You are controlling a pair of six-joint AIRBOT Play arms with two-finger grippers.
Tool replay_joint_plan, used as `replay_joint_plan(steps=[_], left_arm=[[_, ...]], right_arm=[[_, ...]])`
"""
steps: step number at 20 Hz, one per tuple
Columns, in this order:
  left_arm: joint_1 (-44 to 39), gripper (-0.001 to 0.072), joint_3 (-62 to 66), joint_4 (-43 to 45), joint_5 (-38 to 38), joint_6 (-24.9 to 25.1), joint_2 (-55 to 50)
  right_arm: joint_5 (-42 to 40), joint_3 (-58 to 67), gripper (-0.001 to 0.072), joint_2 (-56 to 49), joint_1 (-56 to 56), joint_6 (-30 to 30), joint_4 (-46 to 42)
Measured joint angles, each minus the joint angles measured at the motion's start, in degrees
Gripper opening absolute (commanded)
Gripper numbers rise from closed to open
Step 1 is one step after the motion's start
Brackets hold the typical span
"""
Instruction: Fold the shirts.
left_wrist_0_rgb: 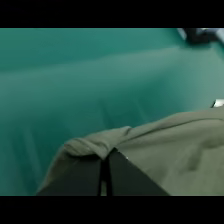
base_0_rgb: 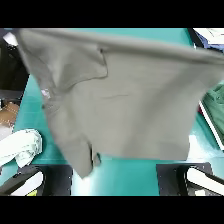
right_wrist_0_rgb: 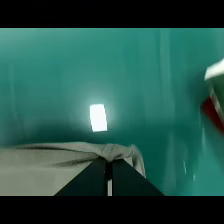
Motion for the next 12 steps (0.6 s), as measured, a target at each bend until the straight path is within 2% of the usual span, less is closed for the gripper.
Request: replay_joint_plan(steps=[2,6,12], left_arm=[[0.0,0.0024,-1.3,0.1,-0.7,0.9,-5.8],[0.0,0.0025,-2.3,0.0,0.7,4.8,-16.7],[0.0,0.0024,-2.6,-0.8,12.9,9.8,-26.5]], right_arm=[[-1.0,-2.9,0.0012,-4.1,4.9,0.2,-4.2],[-9.4,-5.9,0.0012,-11.8,11.6,0.5,-10.1],[-24.8,-6.8,0.0012,-17.7,14.7,1.7,-12.6]])
